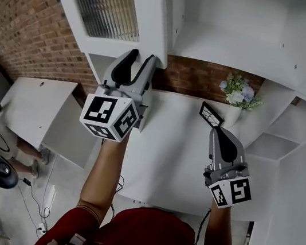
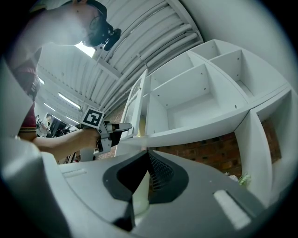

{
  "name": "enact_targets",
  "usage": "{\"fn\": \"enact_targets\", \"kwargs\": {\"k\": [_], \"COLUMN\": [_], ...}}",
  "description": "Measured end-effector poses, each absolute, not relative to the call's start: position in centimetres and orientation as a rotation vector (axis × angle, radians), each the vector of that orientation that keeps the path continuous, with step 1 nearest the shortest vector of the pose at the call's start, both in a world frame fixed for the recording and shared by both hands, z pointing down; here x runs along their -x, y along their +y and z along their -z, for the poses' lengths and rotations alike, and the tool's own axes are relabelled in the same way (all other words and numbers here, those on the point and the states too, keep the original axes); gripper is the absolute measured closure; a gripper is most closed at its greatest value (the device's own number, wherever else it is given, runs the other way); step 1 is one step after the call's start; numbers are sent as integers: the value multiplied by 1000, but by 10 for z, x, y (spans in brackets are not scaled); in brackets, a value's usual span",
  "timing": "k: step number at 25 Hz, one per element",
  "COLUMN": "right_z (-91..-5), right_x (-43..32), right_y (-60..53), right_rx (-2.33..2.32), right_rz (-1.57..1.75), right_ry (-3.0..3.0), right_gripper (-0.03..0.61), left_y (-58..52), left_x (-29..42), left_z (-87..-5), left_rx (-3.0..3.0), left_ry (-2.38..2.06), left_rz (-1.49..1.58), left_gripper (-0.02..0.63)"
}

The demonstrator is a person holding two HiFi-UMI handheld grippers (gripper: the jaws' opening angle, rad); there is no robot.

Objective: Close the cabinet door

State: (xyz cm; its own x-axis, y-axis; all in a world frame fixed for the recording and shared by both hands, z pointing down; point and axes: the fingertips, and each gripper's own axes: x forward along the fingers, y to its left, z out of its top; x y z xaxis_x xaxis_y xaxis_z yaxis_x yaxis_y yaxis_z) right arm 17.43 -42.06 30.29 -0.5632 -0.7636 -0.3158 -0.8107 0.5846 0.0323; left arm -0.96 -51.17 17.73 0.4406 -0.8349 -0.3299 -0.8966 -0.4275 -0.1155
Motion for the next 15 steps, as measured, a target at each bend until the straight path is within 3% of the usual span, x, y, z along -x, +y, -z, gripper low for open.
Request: {"fn": "enact_targets", "kwargs": {"k": [15], "right_z": [-306], "right_x": [-169], "right_y": [-424], "right_rx": [1360], "right_rz": [-255], "right_ry": [2538], "right_gripper": [565], "left_y": [-537], "left_x": [6], "left_z": [-177], "left_rx": [2445], "left_ry": [1449], "left_rz": [-306], "left_gripper": [462]}}
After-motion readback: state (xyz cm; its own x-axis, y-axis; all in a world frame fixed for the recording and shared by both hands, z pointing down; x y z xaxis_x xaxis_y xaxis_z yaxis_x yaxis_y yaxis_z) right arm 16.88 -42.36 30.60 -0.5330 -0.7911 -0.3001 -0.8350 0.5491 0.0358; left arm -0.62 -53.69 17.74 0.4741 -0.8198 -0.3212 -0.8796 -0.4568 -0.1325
